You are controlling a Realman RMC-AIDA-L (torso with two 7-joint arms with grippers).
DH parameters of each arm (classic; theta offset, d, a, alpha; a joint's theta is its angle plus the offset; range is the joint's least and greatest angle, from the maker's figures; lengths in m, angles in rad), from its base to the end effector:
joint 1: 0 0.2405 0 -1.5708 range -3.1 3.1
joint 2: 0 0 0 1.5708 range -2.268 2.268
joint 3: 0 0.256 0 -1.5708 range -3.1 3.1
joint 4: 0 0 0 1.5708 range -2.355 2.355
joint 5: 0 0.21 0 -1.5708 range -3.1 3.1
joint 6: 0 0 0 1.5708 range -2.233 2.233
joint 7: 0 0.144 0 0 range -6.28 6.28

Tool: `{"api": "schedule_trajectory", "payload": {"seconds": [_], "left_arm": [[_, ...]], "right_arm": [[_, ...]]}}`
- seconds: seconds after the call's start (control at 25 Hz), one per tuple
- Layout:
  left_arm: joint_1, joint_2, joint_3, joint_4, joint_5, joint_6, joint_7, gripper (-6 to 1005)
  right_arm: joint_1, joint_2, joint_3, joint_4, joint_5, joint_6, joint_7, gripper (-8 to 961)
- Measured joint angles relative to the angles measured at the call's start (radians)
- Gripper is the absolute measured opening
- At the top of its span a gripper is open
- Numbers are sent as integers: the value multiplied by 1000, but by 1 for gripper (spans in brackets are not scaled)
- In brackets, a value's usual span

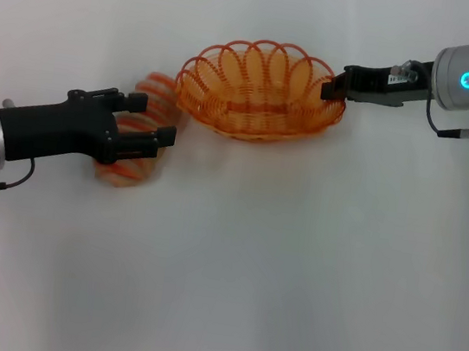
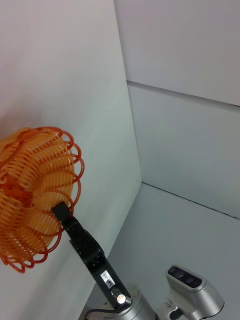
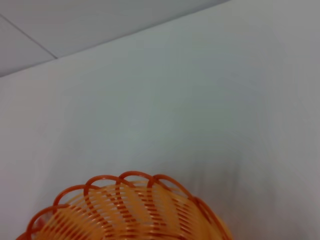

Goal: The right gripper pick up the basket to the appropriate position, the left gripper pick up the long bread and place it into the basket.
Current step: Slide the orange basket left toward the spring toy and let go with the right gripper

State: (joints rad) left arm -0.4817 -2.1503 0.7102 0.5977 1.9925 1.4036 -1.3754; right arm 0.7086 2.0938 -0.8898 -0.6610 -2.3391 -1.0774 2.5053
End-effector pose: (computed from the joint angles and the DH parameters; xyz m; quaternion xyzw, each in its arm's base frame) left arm -0.2765 0.3169 -0.0411 -0.9180 -0.2804 -0.2351 0.1527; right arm 0.2572 0.3996 -0.0303 -0.7723 0.5969 0.0894 0.1980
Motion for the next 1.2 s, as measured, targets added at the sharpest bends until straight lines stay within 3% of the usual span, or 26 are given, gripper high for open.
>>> {"api": "schedule_trajectory", "payload": {"seconds": [1.2], "left_arm": [[1, 0, 12, 2, 2, -3, 1, 793]], "right_arm": [[-24, -7, 8, 19, 66, -25, 0, 134]]}}
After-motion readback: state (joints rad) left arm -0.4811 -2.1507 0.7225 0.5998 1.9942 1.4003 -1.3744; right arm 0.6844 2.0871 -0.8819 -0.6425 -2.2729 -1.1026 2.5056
